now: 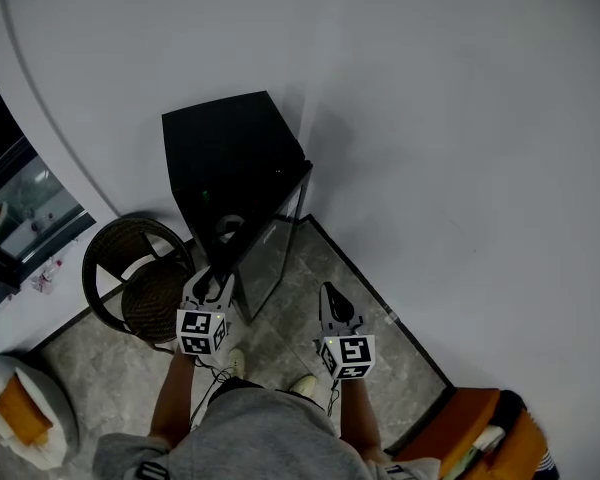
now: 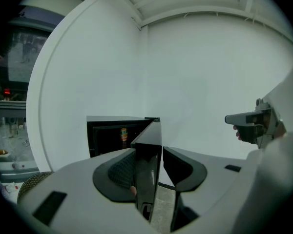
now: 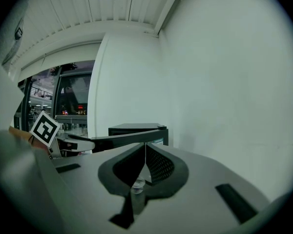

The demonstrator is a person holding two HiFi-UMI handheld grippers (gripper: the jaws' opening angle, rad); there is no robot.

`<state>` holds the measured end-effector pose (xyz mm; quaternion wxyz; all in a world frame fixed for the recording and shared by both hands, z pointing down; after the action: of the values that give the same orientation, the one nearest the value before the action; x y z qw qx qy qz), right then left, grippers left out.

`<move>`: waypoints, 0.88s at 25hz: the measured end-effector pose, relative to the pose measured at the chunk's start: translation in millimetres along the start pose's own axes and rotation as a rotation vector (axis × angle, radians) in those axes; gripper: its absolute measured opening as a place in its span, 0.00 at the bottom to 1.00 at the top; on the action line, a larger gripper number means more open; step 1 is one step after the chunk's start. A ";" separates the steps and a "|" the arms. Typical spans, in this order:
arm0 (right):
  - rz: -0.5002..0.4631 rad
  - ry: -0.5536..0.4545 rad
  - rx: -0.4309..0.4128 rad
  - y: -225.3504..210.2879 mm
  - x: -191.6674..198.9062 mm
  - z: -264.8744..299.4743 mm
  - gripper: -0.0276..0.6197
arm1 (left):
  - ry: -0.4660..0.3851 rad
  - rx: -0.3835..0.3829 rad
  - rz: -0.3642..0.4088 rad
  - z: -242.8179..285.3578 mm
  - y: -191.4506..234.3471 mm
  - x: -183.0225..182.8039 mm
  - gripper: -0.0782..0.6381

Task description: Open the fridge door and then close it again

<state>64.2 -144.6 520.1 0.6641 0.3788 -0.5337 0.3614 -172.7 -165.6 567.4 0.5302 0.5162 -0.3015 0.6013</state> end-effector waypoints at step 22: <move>0.002 0.010 -0.016 -32.0 16.7 -41.9 0.08 | -0.024 0.078 0.003 -13.5 -79.4 16.0 0.34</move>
<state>113.4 -120.6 526.8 0.6695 0.3711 -0.5337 0.3595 -99.9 -127.8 563.9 0.5053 0.5433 -0.2850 0.6068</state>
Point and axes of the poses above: the fingertips, and each gripper's own axes: z forward along the fingers, y to its left, x out of its underside, the point moved 1 cm from there along -z, backward along the fingers, and after that the axes turned 8 degrees about -z, right-handed, at the moved point
